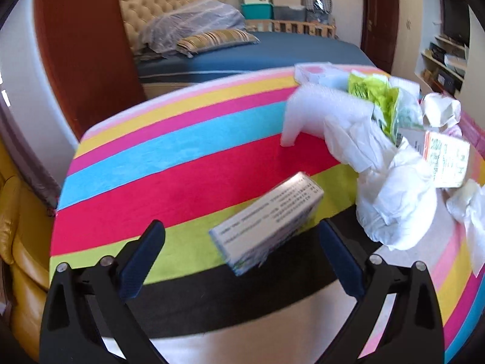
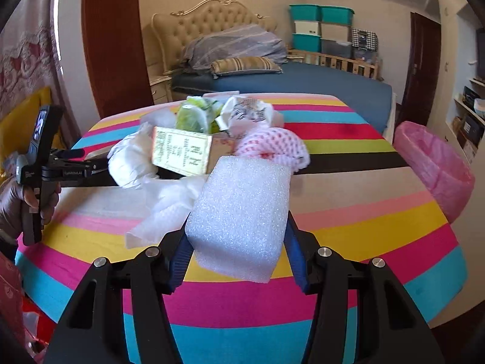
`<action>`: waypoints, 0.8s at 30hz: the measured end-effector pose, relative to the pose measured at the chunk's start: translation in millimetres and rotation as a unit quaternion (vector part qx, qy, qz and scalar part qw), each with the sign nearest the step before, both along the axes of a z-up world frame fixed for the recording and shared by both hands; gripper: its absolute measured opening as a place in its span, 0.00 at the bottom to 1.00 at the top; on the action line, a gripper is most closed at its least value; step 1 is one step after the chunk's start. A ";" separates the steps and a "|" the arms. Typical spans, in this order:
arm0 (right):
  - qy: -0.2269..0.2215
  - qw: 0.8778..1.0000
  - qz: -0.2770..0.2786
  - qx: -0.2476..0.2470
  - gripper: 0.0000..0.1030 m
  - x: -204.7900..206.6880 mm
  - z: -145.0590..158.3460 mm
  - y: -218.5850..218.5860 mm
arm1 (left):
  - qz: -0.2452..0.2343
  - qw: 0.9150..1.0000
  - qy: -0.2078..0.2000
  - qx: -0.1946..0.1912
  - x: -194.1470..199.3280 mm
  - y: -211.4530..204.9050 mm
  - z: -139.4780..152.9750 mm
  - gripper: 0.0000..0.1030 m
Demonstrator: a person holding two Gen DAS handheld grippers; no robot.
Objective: Collect trash
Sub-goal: 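Return to the table and grasp a white foam block with the right tool, then grasp a white medicine box with the left tool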
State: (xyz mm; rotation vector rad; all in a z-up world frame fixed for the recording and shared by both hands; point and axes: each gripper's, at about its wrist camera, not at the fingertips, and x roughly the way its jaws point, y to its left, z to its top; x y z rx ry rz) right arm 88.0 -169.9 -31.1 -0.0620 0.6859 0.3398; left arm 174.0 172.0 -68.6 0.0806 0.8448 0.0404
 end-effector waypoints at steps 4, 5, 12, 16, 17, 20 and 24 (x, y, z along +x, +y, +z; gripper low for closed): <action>-0.004 1.000 -0.019 0.001 0.46 5.4 -2.5 -7.9 | -0.035 0.998 0.016 -0.048 2.3 -12.1 -5.1 0.49; -0.005 1.000 -0.023 0.001 0.46 4.6 -5.4 -8.9 | -0.045 0.998 0.016 -0.049 -0.1 -18.9 -4.7 0.39; 0.001 0.999 -0.051 0.016 0.46 11.6 -10.5 -36.2 | -0.078 0.996 0.002 -0.031 -28.3 -69.3 -7.5 0.24; -0.001 0.998 -0.056 0.026 0.46 12.2 -9.4 -43.7 | -0.092 0.995 -0.009 -0.042 -37.5 -95.1 -4.5 0.24; -0.002 0.998 -0.056 0.027 0.46 10.8 -9.1 -43.5 | -0.102 0.994 -0.011 -0.042 -40.0 -104.1 -3.6 0.24; -0.003 0.998 -0.055 0.030 0.46 10.3 -9.3 -44.6 | -0.122 0.992 -0.017 -0.038 -45.1 -127.6 0.0 0.24; 0.000 0.998 -0.060 0.033 0.46 13.2 -11.3 -50.2 | -0.148 0.988 -0.019 -0.031 -44.2 -162.0 0.7 0.24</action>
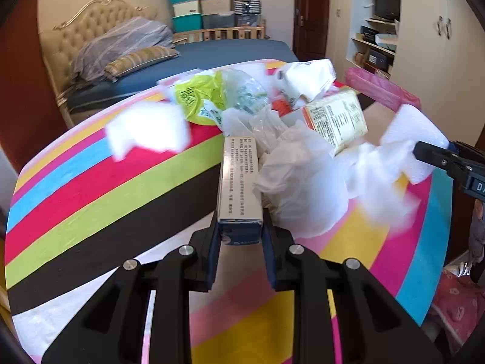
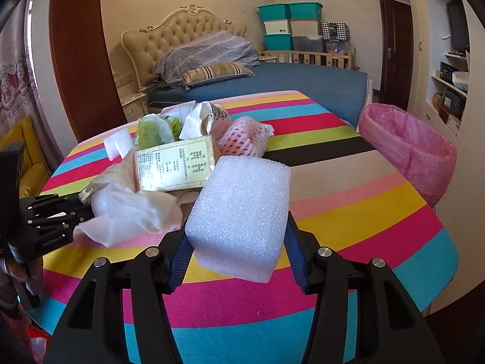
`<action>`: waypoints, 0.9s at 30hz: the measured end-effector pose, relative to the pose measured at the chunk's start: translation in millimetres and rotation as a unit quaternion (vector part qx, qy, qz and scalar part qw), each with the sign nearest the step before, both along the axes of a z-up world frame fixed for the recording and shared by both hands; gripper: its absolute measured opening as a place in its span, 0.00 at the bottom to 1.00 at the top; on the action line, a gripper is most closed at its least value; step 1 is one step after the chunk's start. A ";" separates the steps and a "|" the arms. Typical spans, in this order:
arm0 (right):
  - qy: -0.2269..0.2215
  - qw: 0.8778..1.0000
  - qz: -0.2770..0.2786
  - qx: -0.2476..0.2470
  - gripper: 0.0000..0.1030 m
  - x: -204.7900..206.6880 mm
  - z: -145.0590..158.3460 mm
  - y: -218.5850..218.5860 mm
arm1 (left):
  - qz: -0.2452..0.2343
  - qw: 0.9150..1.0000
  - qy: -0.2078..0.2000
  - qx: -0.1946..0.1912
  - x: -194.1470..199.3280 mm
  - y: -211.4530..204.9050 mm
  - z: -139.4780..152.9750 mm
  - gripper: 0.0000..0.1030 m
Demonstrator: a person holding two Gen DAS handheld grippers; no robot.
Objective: Collect trash
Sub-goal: 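Grasp a white medicine box with the left tool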
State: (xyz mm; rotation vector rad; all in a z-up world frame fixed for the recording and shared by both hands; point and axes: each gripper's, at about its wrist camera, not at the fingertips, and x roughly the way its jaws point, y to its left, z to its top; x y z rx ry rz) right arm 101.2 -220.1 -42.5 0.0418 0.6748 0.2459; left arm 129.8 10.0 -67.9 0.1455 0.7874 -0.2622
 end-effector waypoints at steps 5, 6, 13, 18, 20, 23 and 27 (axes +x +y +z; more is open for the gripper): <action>0.000 1.000 -0.010 0.006 0.46 4.5 -2.0 -10.8 | -0.027 1.000 0.010 -0.002 11.8 -41.0 -8.4 0.24; 0.000 1.000 -0.013 0.007 0.46 5.6 -2.1 -13.6 | -0.031 0.999 0.011 -0.003 16.8 -44.6 -9.2 0.24; -0.013 0.999 -0.029 0.009 0.46 11.8 -1.4 -35.6 | -0.030 0.999 -0.011 -0.007 32.2 -76.5 -1.7 0.24; -0.023 0.998 -0.046 0.026 0.46 16.8 4.4 -58.5 | -0.035 0.998 -0.044 -0.008 30.1 -84.3 17.7 0.24; -0.029 0.998 -0.049 0.032 0.46 16.2 7.9 -65.4 | -0.034 0.998 -0.057 -0.010 26.7 -85.7 26.3 0.24; -0.041 0.997 -0.051 0.037 0.46 14.0 14.9 -75.3 | -0.028 0.997 -0.071 -0.020 21.9 -86.3 38.0 0.24; -0.052 0.996 -0.051 0.044 0.46 12.2 22.8 -85.7 | -0.026 0.995 -0.088 -0.030 15.8 -89.4 52.1 0.24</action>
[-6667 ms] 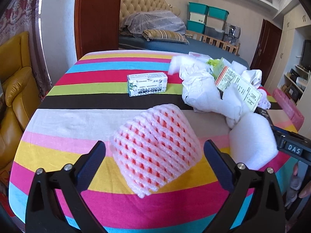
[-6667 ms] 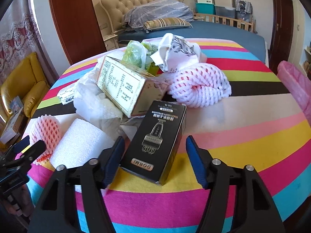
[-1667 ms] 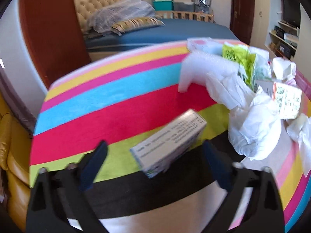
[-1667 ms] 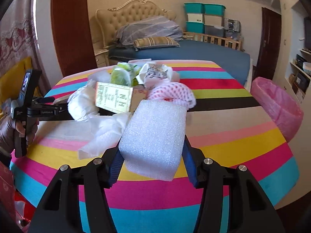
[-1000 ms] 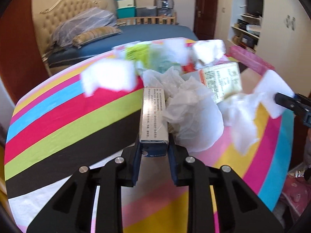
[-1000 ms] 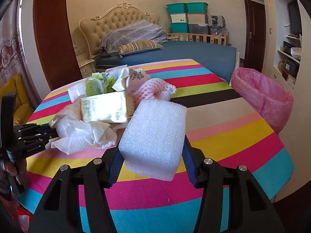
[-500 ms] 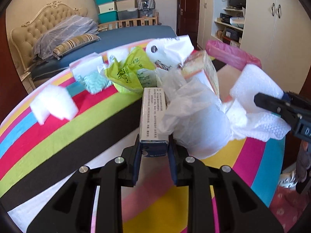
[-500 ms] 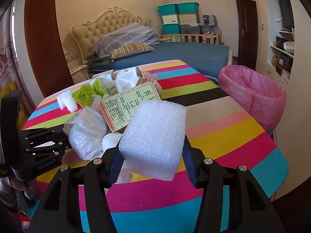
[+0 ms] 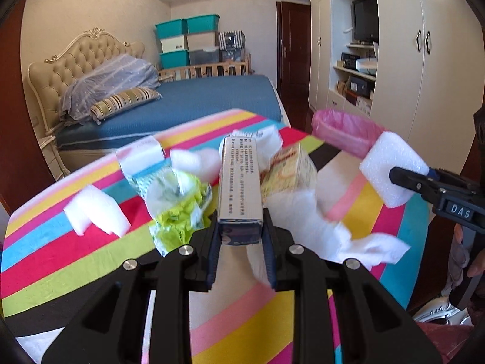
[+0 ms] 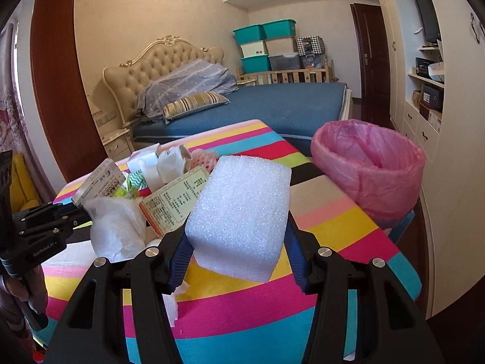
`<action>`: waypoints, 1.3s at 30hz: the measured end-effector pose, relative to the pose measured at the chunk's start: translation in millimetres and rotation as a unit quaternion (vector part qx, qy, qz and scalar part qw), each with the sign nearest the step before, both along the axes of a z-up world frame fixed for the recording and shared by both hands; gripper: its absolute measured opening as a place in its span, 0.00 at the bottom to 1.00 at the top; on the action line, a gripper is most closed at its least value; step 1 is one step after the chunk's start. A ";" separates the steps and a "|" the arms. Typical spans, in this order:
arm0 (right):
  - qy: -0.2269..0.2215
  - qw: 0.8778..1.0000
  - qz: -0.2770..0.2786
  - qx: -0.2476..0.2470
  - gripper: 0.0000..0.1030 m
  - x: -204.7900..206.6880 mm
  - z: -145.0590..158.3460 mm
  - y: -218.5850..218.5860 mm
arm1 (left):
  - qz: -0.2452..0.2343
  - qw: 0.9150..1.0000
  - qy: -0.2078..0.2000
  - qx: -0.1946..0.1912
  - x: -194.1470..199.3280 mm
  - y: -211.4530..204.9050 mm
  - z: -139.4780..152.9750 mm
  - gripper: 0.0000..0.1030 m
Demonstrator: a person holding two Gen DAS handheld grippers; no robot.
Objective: Collect trash
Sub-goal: 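Grasp a white medicine box with the left tool, then carry foam block and medicine box to the wastebasket and release both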
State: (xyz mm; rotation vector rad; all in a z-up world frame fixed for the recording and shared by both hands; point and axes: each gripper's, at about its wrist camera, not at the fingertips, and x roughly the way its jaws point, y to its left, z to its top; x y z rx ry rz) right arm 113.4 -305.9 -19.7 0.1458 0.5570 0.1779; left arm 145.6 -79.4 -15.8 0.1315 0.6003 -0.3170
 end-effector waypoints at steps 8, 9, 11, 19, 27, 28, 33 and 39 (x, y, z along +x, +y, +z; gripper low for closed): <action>-0.017 1.000 -0.006 0.001 0.46 0.0 13.5 -15.4 | -0.029 0.999 -0.016 -0.026 0.0 -20.6 25.2 0.24; -0.018 1.000 -0.006 0.001 0.46 0.0 14.7 -17.3 | -0.032 0.999 -0.015 -0.026 1.4 -23.9 26.7 0.24; -0.022 1.000 -0.009 -0.002 0.46 0.0 17.2 -21.3 | -0.039 0.999 -0.015 -0.025 4.4 -32.6 27.3 0.24; -0.027 0.999 -0.020 -0.014 0.46 2.2 19.2 -40.1 | -0.069 0.997 -0.007 -0.027 13.2 -66.1 26.3 0.24; -0.034 0.998 -0.039 -0.026 0.47 10.2 23.6 -73.9 | -0.115 0.993 0.009 -0.019 32.0 -123.3 23.6 0.24; -0.032 0.998 -0.042 -0.028 0.47 13.1 23.3 -80.6 | -0.121 0.992 0.014 -0.017 36.4 -133.2 22.5 0.24; -0.035 0.996 -0.058 -0.053 0.47 27.9 24.2 -113.0 | -0.143 0.989 0.037 -0.015 63.4 -178.1 18.8 0.24; -0.028 0.994 -0.087 -0.063 0.47 68.1 22.9 -159.3 | -0.157 0.987 0.045 -0.002 107.9 -236.9 19.8 0.24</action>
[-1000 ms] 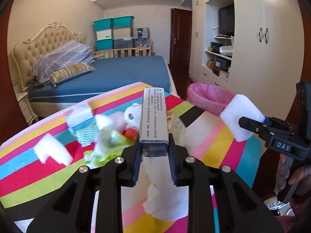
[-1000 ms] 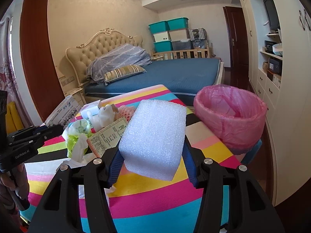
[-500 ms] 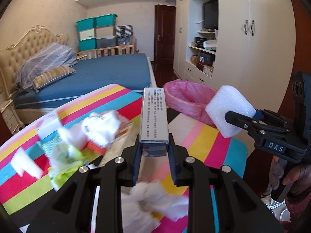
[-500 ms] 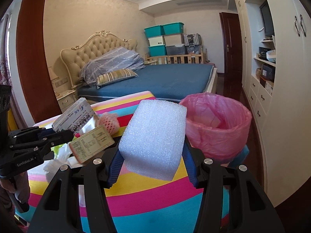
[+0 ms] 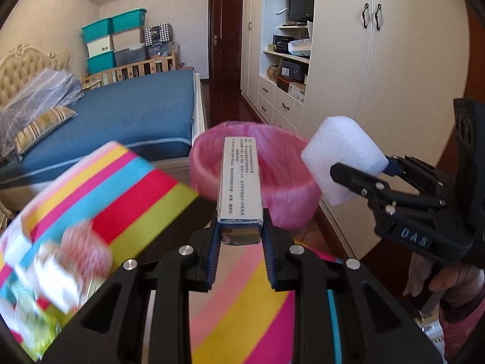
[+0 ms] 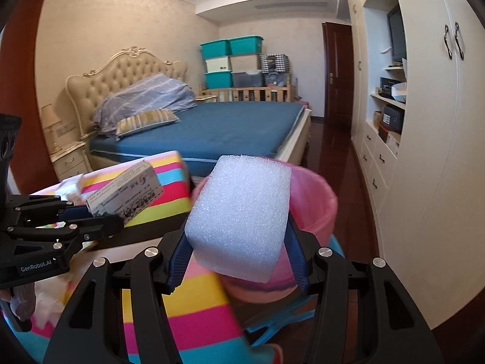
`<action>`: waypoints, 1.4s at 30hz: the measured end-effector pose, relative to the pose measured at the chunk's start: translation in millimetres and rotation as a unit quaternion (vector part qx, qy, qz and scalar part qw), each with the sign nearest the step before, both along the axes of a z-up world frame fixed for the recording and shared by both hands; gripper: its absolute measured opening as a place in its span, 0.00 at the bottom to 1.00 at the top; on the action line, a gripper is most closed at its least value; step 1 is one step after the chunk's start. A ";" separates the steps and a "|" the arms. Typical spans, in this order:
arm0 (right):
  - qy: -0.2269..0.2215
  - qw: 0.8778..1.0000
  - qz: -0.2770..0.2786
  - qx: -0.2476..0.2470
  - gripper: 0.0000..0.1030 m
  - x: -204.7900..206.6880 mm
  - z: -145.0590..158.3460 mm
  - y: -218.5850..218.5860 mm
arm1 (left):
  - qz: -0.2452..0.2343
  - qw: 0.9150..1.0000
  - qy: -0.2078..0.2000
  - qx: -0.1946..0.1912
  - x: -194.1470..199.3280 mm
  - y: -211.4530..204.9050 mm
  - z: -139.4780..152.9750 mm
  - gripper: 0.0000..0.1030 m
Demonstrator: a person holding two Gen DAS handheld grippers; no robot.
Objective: Collect trash
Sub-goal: 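Carry foam block and medicine box to the wastebasket and release both, then grasp a white tissue with the right tool while the left tool grasps a green plastic bag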
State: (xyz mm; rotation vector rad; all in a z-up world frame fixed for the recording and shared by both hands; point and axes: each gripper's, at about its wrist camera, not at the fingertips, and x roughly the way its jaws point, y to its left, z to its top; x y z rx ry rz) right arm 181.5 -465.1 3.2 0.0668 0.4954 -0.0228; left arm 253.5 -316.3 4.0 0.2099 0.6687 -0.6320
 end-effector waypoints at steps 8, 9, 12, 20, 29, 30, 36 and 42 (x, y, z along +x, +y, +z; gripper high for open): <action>0.002 1.000 0.000 0.007 0.47 47.7 -7.2 -34.0 | -0.006 0.999 0.029 -0.012 59.9 -55.1 -5.5 0.24; 0.002 1.000 0.000 0.007 0.47 52.0 -8.8 -36.8 | -0.005 0.999 0.032 -0.015 65.6 -57.9 -6.5 0.24; 0.009 1.000 0.001 0.011 0.48 68.0 -16.0 -46.1 | -0.002 0.999 0.040 -0.017 84.1 -69.1 -11.0 0.25; -0.003 0.999 -0.028 0.037 0.76 65.1 -23.2 -73.3 | 0.059 0.997 0.028 -0.030 95.9 -52.2 -11.6 0.76; -0.026 0.999 -0.026 0.022 0.82 7.6 -0.6 -57.3 | 0.100 0.993 -0.054 0.006 36.1 -0.2 21.1 0.96; -0.028 0.999 -0.021 0.019 0.83 -0.4 1.8 -49.5 | 0.100 0.993 -0.056 0.004 30.8 4.3 23.8 0.96; -0.027 0.999 0.016 0.019 0.83 -37.7 6.1 0.9 | 0.118 0.991 -0.063 -0.019 -7.2 55.8 34.3 0.96; -0.015 0.997 0.071 0.021 0.84 -54.2 2.9 66.6 | 0.151 0.986 -0.063 -0.024 -37.7 122.4 39.7 0.96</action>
